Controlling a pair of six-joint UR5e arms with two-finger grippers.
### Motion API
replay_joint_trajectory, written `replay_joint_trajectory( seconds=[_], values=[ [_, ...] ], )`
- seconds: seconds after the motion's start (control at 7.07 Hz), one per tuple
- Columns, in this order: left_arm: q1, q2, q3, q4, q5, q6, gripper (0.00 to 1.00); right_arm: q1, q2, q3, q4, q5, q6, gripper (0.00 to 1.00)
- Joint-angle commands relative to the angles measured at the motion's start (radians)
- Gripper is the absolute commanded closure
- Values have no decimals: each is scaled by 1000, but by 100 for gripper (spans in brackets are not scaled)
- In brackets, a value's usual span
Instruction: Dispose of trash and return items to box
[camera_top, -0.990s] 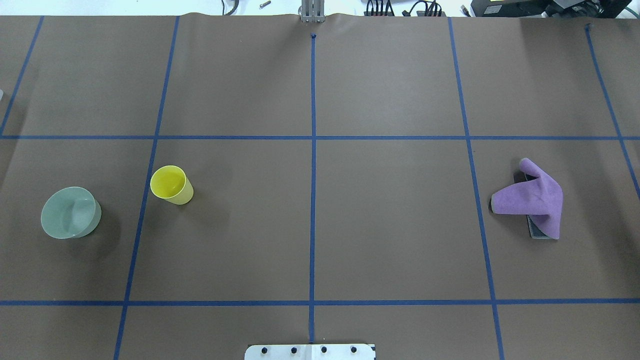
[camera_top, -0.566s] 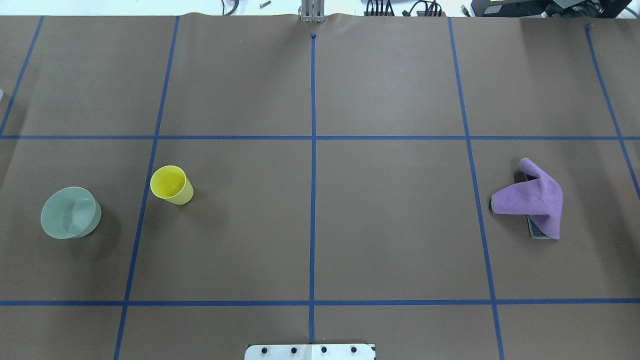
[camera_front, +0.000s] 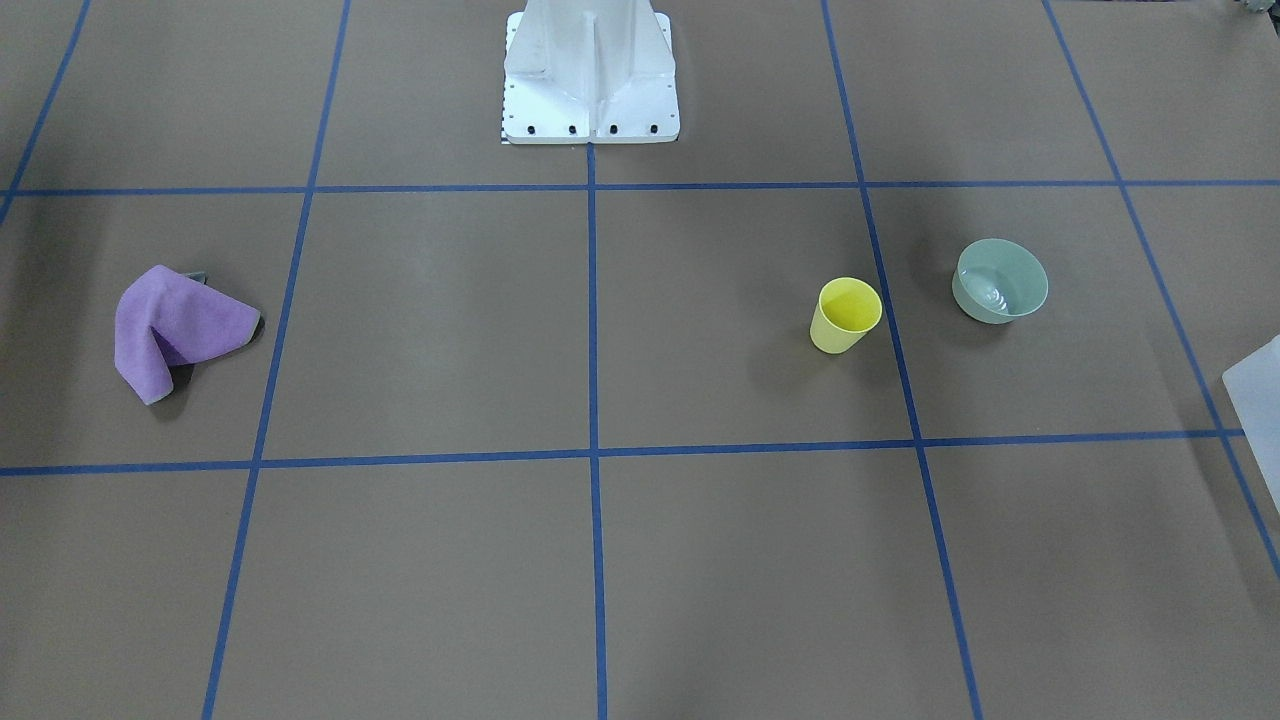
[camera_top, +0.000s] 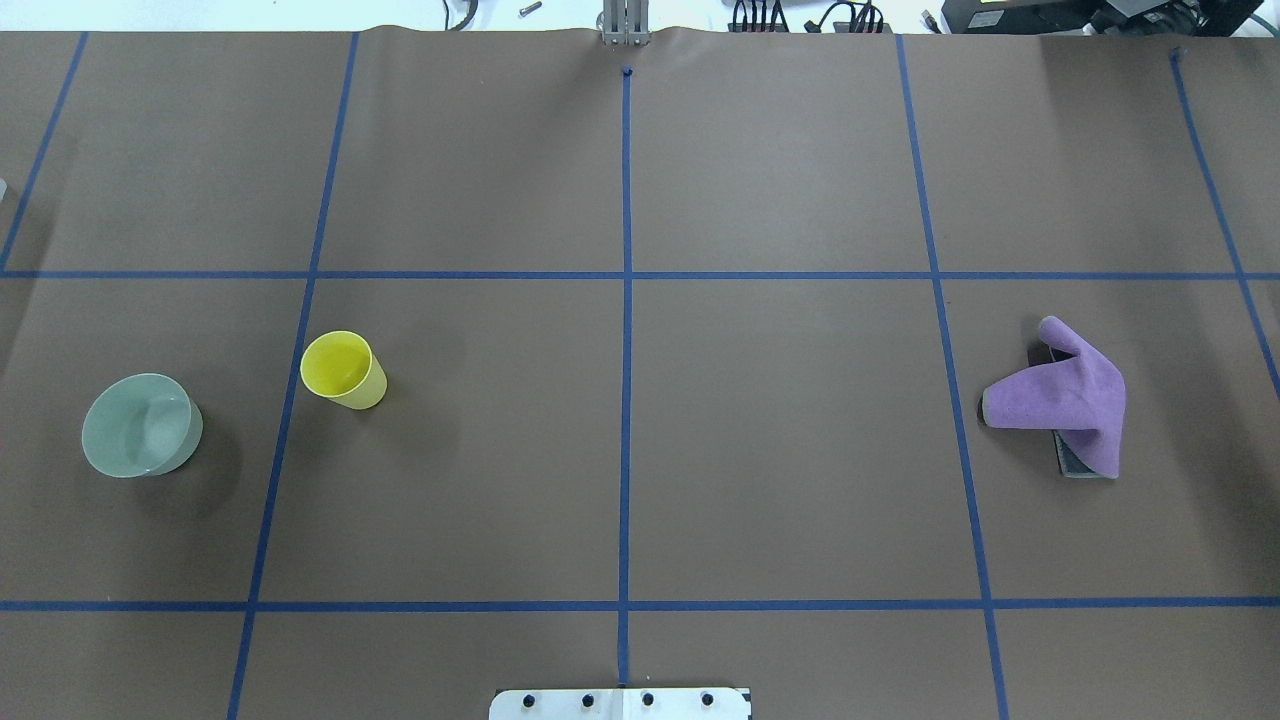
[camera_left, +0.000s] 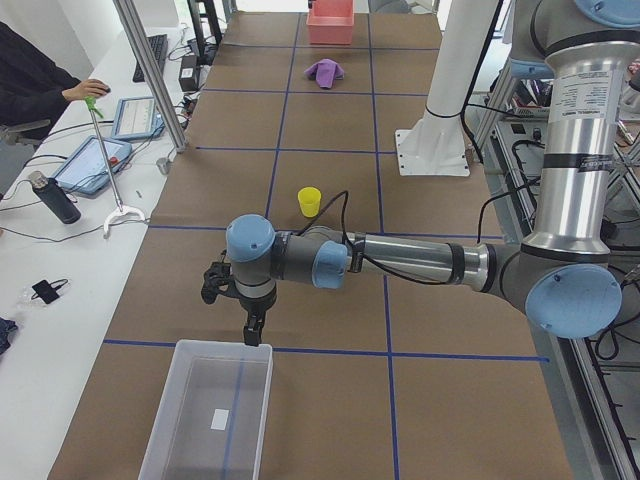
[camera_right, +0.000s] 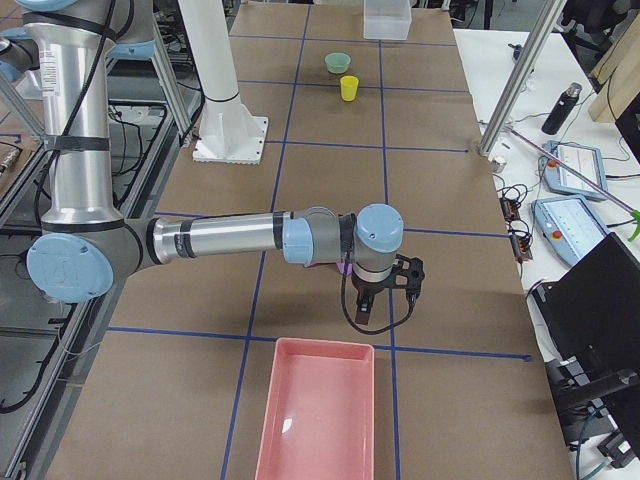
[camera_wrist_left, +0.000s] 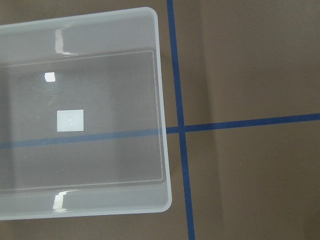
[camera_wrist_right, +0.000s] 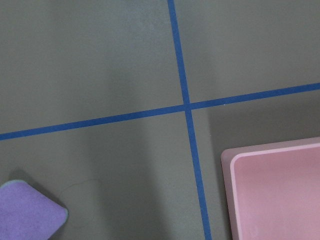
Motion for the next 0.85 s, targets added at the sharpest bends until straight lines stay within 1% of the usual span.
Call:
replay_joint_trajectory(
  seconds=[0.0,0.28,0.42,0.57,0.71],
  values=[
    [3,-3,-9,3,-1,-3,1,-4,16,12,-1,5,1,0],
    [3,-1,-30,-4,-6,-10,1,-5,21,-5,1,-6,1,0],
    [3,-6,-57,-8,-30,-144,1,-5,18,1,1,-6,3,0],
    [30,-17,-96,-14,-58,-276,1,-6,16,1,1,-6,3,0],
    [67,-8,-105,-20,-64,-330,1,-6,16,-1,1,-3,3,0]
  ],
)
